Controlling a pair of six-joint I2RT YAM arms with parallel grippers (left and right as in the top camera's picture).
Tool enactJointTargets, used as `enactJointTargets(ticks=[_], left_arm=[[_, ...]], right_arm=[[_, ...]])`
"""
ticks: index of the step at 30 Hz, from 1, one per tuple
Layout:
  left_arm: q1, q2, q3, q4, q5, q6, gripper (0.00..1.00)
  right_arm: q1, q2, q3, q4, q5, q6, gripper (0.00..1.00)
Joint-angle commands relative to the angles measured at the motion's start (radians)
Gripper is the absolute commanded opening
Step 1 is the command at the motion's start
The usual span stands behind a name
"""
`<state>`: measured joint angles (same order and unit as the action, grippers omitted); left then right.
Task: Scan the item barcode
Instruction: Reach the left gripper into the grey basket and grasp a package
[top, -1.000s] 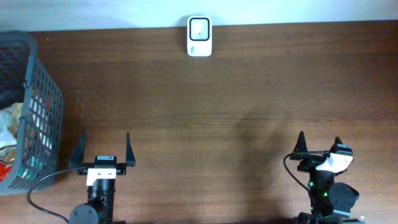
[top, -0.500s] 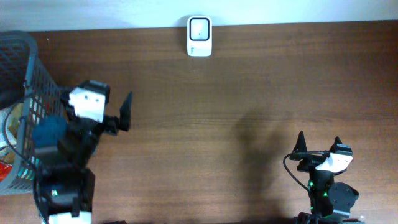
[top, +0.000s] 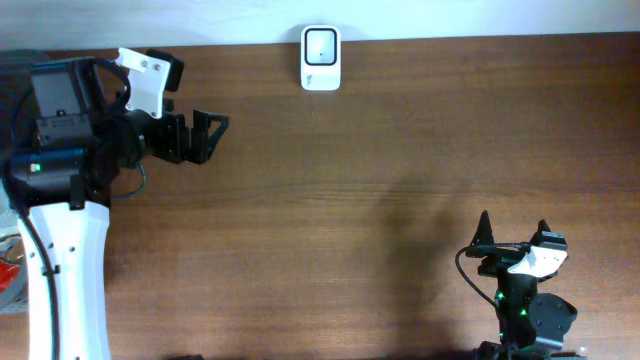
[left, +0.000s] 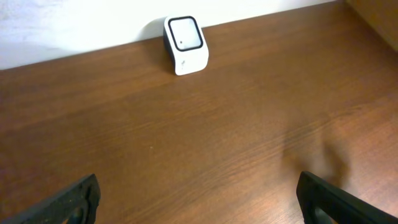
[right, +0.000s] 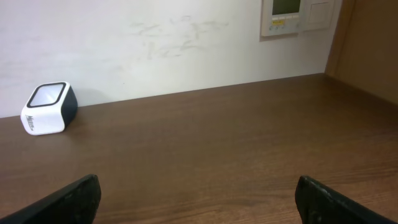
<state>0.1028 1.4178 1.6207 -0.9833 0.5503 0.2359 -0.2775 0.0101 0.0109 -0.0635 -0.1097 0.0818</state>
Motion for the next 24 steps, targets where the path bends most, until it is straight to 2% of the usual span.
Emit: enactJointTargets(ticks=[1, 2, 4, 5, 7, 9, 11, 13, 15, 19, 21, 23, 24], left_arm=[[0.063, -0.001, 0.069, 0.055, -0.202, -0.181, 0.99], [0.141, 0.009, 0.156, 0.046, -0.387, -0.3, 0.99], [0.264, 0.012, 0.217, 0.043, -0.551, -0.423, 0.99], [0.378, 0.016, 0.221, 0.031, -0.692, -0.528, 0.99], [0.506, 0.058, 0.219, -0.02, -0.774, -0.598, 0.99], [0.612, 0.158, 0.218, -0.11, -0.784, -0.639, 0.99], [0.663, 0.264, 0.203, -0.174, -0.795, -0.626, 0.99], [0.679, 0.376, 0.179, -0.171, -0.795, -0.475, 0.99], [0.679, 0.474, 0.174, -0.169, -0.795, -0.448, 0.99], [0.679, 0.614, 0.174, -0.079, -0.81, -0.306, 0.99], [0.679, 0.66, 0.174, -0.044, -0.908, -0.284, 0.99], [0.679, 0.678, 0.174, -0.038, -0.922, -0.283, 1.0], [0.679, 0.69, 0.174, -0.038, -0.921, -0.283, 0.79]], right_arm=[[-0.005, -0.007, -0.005, -0.004, 0.006, 0.002, 0.99], [-0.005, -0.007, -0.005, -0.004, 0.006, 0.002, 0.99], [-0.005, -0.007, -0.005, -0.004, 0.006, 0.002, 0.99], [-0.005, -0.007, -0.005, -0.004, 0.006, 0.002, 0.99], [-0.005, -0.007, -0.005, -0.004, 0.006, 0.002, 0.99], [-0.005, -0.007, -0.005, -0.005, 0.006, 0.002, 0.99], [-0.005, -0.007, -0.005, -0.005, 0.006, 0.002, 0.99], [-0.005, -0.007, -0.005, -0.004, 0.006, 0.002, 0.99], [-0.005, -0.007, -0.005, -0.004, 0.006, 0.001, 0.99], [-0.005, -0.007, -0.005, -0.004, 0.006, 0.002, 0.99], [-0.005, -0.007, -0.005, -0.005, 0.006, 0.002, 0.99], [-0.005, -0.007, -0.005, -0.004, 0.006, 0.002, 0.99], [-0.005, -0.007, -0.005, -0.004, 0.006, 0.002, 0.99]])
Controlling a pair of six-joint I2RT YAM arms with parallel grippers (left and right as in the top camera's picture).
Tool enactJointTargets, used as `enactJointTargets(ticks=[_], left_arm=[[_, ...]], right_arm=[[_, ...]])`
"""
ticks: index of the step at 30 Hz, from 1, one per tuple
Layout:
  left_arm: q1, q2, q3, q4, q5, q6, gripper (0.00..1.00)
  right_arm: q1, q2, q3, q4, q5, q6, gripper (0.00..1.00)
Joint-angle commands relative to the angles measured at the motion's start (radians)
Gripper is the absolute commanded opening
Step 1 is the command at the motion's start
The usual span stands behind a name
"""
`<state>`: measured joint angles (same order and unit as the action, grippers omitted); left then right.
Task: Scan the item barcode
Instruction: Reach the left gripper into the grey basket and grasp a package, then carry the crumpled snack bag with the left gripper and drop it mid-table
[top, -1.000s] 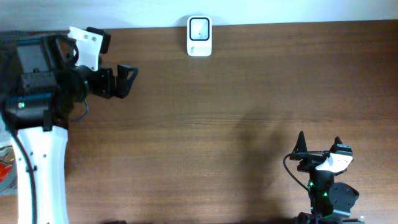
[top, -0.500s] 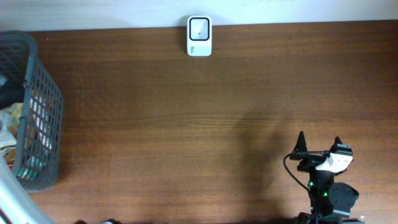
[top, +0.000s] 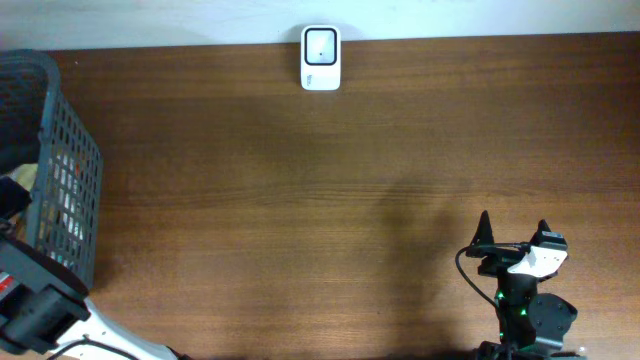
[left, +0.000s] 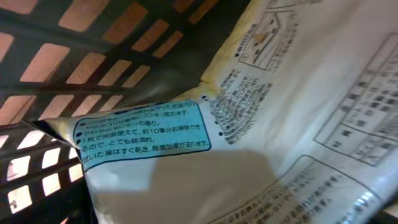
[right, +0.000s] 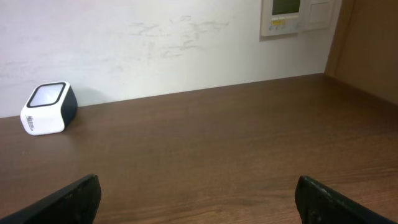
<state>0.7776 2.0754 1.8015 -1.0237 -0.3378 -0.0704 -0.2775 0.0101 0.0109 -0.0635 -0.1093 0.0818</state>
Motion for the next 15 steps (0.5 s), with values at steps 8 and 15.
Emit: enactJointTargets(ticks=[8, 15], left_arm=[[-0.007, 0.027, 0.102, -0.067, 0.054, 0.023, 0.0], [-0.037, -0.364, 0.549, -0.244, 0.58, 0.022, 0.0]], right_arm=[[-0.005, -0.007, -0.005, -0.004, 0.005, 0.002, 0.99], [-0.005, -0.007, -0.005, -0.004, 0.006, 0.002, 0.99]])
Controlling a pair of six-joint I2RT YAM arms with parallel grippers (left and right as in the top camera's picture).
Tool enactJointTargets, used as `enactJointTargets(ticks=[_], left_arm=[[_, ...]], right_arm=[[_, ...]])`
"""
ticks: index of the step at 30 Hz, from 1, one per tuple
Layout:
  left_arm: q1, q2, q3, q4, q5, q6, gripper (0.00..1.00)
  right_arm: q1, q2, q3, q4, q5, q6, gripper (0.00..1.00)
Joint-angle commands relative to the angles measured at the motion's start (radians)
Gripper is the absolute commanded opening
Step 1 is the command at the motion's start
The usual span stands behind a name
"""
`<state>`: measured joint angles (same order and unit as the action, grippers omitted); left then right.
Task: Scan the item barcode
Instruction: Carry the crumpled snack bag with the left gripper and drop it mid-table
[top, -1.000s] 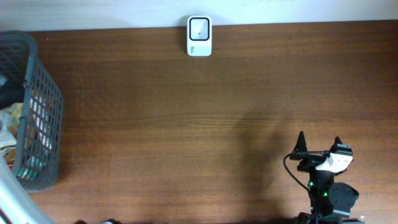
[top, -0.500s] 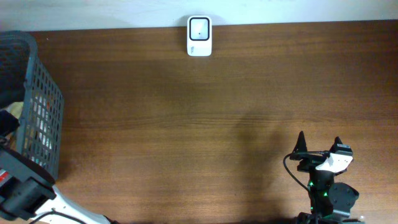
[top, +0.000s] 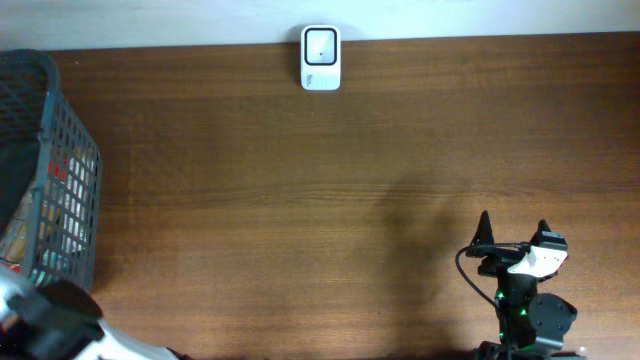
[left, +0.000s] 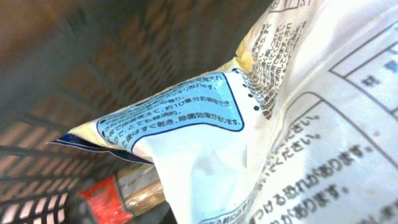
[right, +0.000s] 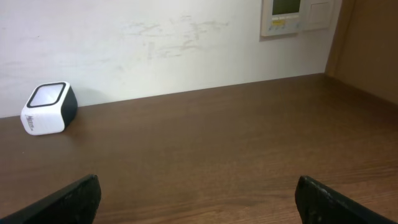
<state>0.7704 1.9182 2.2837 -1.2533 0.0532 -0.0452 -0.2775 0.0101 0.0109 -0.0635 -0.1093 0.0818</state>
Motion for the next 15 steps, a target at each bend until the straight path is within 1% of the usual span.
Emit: enactJointTargets(ticks=[1, 2, 3, 5, 6, 7, 8, 9, 11, 12, 13, 15], left_arm=[[-0.082, -0.283, 0.067, -0.035, 0.206, -0.003, 0.0], [-0.158, -0.33, 0.067, -0.073, 0.205, -0.002, 0.0], [-0.265, -0.348, 0.067, -0.129, 0.205, -0.002, 0.0], [-0.497, -0.325, 0.015, -0.184, 0.201, 0.0, 0.0], [-0.636, -0.3, -0.07, -0.158, 0.201, 0.054, 0.0], [-0.725, -0.279, -0.142, -0.121, 0.201, 0.091, 0.0], [-0.823, -0.243, -0.243, -0.05, 0.19, 0.1, 0.0], [-0.879, -0.213, -0.315, 0.015, 0.191, 0.099, 0.0], [-1.001, -0.121, -0.479, 0.192, 0.191, 0.099, 0.0], [-1.051, -0.072, -0.529, 0.256, 0.19, 0.098, 0.0], [-1.092, -0.018, -0.561, 0.298, 0.186, 0.098, 0.0], [-1.148, 0.098, -0.58, 0.317, 0.133, 0.01, 0.0]], right_arm=[[-0.005, -0.007, -0.005, -0.004, 0.006, 0.002, 0.99], [-0.005, -0.007, -0.005, -0.004, 0.006, 0.002, 0.99], [-0.005, -0.007, -0.005, -0.005, 0.005, 0.002, 0.99], [-0.005, -0.007, -0.005, -0.004, 0.005, 0.002, 0.99], [-0.005, -0.007, -0.005, -0.004, 0.006, 0.001, 0.99], [-0.005, -0.007, -0.005, -0.005, 0.006, 0.002, 0.99], [-0.005, -0.007, -0.005, -0.004, 0.005, 0.002, 0.99], [-0.005, -0.007, -0.005, -0.005, 0.006, 0.002, 0.99], [-0.005, -0.007, -0.005, -0.005, 0.005, 0.002, 0.99], [-0.005, -0.007, -0.005, -0.004, 0.006, 0.002, 0.99], [-0.005, -0.007, -0.005, -0.004, 0.005, 0.002, 0.99], [-0.005, -0.007, -0.005, -0.004, 0.005, 0.002, 0.99]])
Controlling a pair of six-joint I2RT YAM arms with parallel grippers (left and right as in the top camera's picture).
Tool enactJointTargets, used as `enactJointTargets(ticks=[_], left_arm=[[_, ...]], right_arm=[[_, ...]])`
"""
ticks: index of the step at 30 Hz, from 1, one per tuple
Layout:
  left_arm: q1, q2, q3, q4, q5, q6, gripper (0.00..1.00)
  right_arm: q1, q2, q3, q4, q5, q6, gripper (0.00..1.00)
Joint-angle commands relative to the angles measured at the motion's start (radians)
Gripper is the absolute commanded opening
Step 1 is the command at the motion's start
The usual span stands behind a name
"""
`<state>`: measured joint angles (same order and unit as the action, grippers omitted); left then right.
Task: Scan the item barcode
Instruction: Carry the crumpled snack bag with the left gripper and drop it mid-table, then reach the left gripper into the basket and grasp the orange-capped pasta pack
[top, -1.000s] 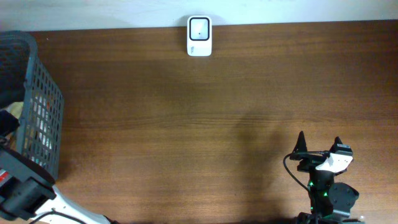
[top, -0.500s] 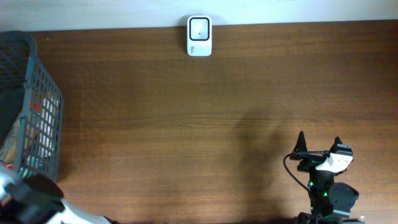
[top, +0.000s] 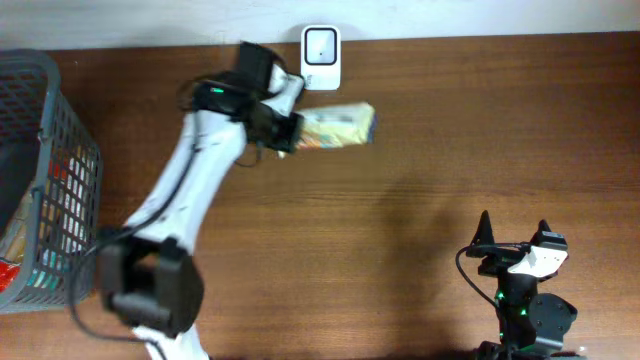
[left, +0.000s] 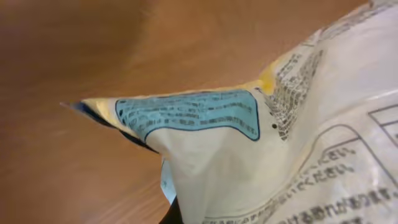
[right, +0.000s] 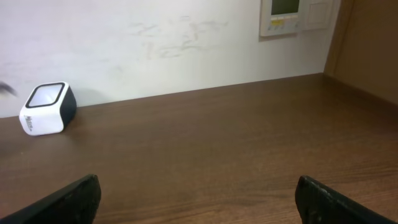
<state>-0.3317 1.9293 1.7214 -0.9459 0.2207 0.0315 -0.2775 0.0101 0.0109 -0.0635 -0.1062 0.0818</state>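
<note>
A white and yellow printed packet (top: 335, 126) hangs over the table just below the white barcode scanner (top: 320, 58), which stands at the far edge. My left gripper (top: 284, 128) is shut on the packet's left end. In the left wrist view the packet (left: 280, 143) fills the frame, with a blue label panel and printed text; the fingers are hidden behind it. My right gripper (top: 513, 232) rests open near the front right, nothing between its fingertips (right: 74, 199). The scanner (right: 47, 108) shows at the left in the right wrist view.
A dark mesh basket (top: 60, 190) holding more items stands at the table's left edge. A wall panel (right: 298, 15) hangs on the white wall behind the table.
My left arm has come out of the basket with the packet and now holds it over the table just below the scanner. The right arm has not moved.
My left gripper was open over the far left of the table, facing the scanner. Then it was down in the basket against the printed packet, and remained there close on it. Now it holds the packet in front of the scanner. The right gripper stayed open throughout.
</note>
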Motion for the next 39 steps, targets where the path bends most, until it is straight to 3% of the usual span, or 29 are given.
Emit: enactJointTargets(ticks=[1, 6, 7, 8, 9, 13, 15, 18, 20, 23, 28, 31, 33, 37, 39], left_arm=[[-0.068, 0.134, -0.018, 0.005, -0.034, -0.069, 0.0], [-0.141, 0.146, -0.018, -0.086, -0.022, -0.069, 0.03], [-0.161, 0.146, -0.017, -0.111, -0.003, -0.068, 0.33], [-0.176, 0.146, -0.016, -0.132, 0.047, -0.068, 0.56], [-0.19, 0.146, 0.004, -0.163, 0.096, -0.067, 0.66], [-0.183, 0.118, 0.305, -0.328, 0.11, -0.028, 0.71], [-0.132, 0.096, 0.547, -0.425, -0.004, -0.027, 0.75], [0.108, 0.045, 0.89, -0.605, -0.227, -0.106, 0.75], [0.347, -0.013, 0.948, -0.639, -0.307, -0.179, 0.75], [0.722, -0.039, 0.947, -0.703, -0.316, -0.268, 0.76], [1.043, -0.037, 0.824, -0.715, -0.269, -0.349, 0.78], [1.096, -0.037, 0.592, -0.626, -0.262, -0.305, 0.7], [1.096, -0.037, 0.437, -0.499, -0.262, -0.214, 0.68], [1.142, -0.032, 0.171, -0.23, -0.269, 0.067, 0.72], [1.166, -0.031, 0.029, -0.085, -0.27, 0.08, 0.82]], right_arm=[[-0.005, -0.007, -0.005, -0.005, 0.003, 0.002, 0.99], [-0.005, -0.007, -0.005, -0.004, 0.003, 0.002, 0.99], [-0.005, -0.007, -0.005, -0.005, 0.002, 0.002, 0.99], [-0.005, -0.007, -0.005, -0.004, 0.003, 0.002, 0.99], [-0.005, -0.007, -0.005, -0.004, 0.003, 0.002, 0.99], [-0.005, -0.007, -0.005, -0.005, 0.003, 0.002, 0.99], [-0.005, -0.007, -0.005, -0.005, 0.003, 0.002, 0.99], [-0.005, -0.007, -0.005, -0.004, 0.003, 0.002, 0.99], [-0.005, -0.007, -0.005, -0.005, 0.003, 0.002, 0.99], [-0.005, -0.007, -0.005, -0.004, 0.002, 0.002, 0.99], [-0.005, -0.007, -0.005, -0.005, 0.003, 0.002, 0.99], [-0.005, -0.007, -0.005, -0.005, 0.003, 0.002, 0.99], [-0.005, -0.007, -0.005, -0.005, 0.003, 0.002, 0.99], [-0.005, -0.007, -0.005, -0.004, 0.002, 0.002, 0.99], [-0.005, -0.007, -0.005, -0.004, 0.002, 0.002, 0.99]])
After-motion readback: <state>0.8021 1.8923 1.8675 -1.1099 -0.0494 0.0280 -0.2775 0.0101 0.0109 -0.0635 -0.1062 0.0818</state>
